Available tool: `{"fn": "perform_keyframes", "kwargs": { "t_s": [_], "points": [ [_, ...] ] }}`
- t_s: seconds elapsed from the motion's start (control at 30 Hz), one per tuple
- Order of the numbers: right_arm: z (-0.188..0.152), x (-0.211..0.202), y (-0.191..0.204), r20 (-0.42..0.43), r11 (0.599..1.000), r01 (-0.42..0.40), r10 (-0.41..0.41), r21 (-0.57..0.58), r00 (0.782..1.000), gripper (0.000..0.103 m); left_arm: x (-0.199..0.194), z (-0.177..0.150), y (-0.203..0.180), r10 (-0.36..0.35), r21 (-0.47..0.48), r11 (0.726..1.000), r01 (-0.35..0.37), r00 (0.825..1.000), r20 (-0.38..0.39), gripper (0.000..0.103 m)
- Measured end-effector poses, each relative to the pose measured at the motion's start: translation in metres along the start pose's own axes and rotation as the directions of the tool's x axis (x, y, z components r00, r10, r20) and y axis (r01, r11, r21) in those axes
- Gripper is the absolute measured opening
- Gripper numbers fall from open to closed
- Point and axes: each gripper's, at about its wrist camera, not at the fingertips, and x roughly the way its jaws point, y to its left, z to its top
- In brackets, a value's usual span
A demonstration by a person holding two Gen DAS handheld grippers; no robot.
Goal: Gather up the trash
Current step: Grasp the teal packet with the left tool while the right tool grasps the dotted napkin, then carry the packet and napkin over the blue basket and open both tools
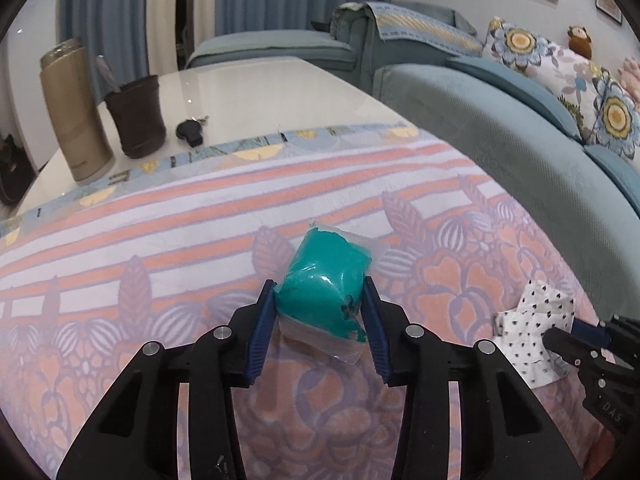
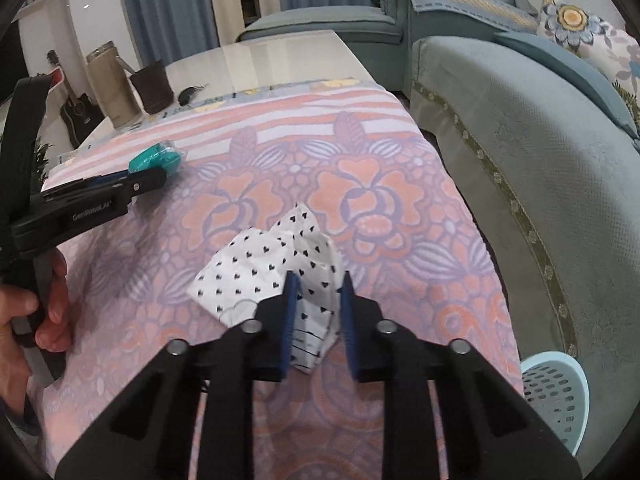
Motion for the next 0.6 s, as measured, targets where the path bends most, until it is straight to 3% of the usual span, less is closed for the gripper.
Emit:
{"fn": "perform_keyframes", "kwargs": {
  "t_s": [0.13,0.33,0.6],
  "points": [
    [-0.006,-0.026,0.003,0.117,0.998,-0.049,0.052,-0.025,0.992,0.009,-0.02,-0.009,0.002,-0.027,-0.033,0.999,0.028,0.999,0.041,0.04],
    [-0.02,-0.053,0.001,0.153,0.999,-0.032,0.03,0.012,0.988,0.007,-0.062,-0.034,-0.007,-0.07,-0.038,0.997,0.073,0.996,0.06,0.04],
    [-0.059,-0.128,-0.011,0.21,0.999,0.004,-0.013,0.042,0.978,0.007,-0.126,-0.051,-0.048,-0.178,-0.008,0.984,0.18,0.978,0.108,0.04]
  ]
}}
